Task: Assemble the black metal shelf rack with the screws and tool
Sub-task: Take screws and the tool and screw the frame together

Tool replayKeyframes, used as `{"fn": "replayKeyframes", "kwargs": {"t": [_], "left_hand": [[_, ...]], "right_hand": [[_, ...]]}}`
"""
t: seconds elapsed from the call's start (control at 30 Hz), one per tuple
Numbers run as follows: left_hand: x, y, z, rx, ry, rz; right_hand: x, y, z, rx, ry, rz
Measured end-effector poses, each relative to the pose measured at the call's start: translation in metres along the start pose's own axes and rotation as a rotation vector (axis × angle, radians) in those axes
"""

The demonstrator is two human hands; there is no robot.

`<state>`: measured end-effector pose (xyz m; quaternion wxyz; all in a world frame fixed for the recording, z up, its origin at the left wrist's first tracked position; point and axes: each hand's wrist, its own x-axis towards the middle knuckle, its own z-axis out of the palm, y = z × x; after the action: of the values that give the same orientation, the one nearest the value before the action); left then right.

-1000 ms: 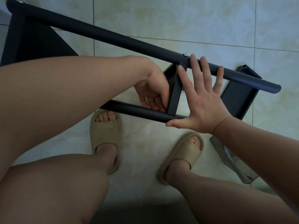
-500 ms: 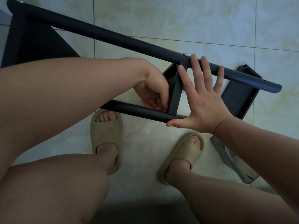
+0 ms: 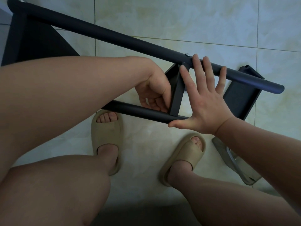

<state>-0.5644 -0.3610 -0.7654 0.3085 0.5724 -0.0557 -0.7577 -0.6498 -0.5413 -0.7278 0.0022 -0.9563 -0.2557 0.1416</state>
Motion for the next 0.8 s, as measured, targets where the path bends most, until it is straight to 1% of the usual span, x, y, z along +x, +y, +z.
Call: {"fn": "replayKeyframes", "kwargs": {"t": [0.2,0.63,0.8], "left_hand": [[-0.0011,0.0046,0.0002,-0.003,0.016,-0.041],[-0.0053,0.0018,0.0018,-0.035,-0.043,0.04],[-0.0002,-0.0006,0.0019,-0.031,0.001,0.065]], "right_hand": [[-0.0001,-0.0006,-0.0007,0.005,0.003,0.002],[0.0,0.0,-0.0002,-0.001,0.005,0.002],[-0.0001,-0.0001,-0.0002,0.001,0.006,-0.002]]}}
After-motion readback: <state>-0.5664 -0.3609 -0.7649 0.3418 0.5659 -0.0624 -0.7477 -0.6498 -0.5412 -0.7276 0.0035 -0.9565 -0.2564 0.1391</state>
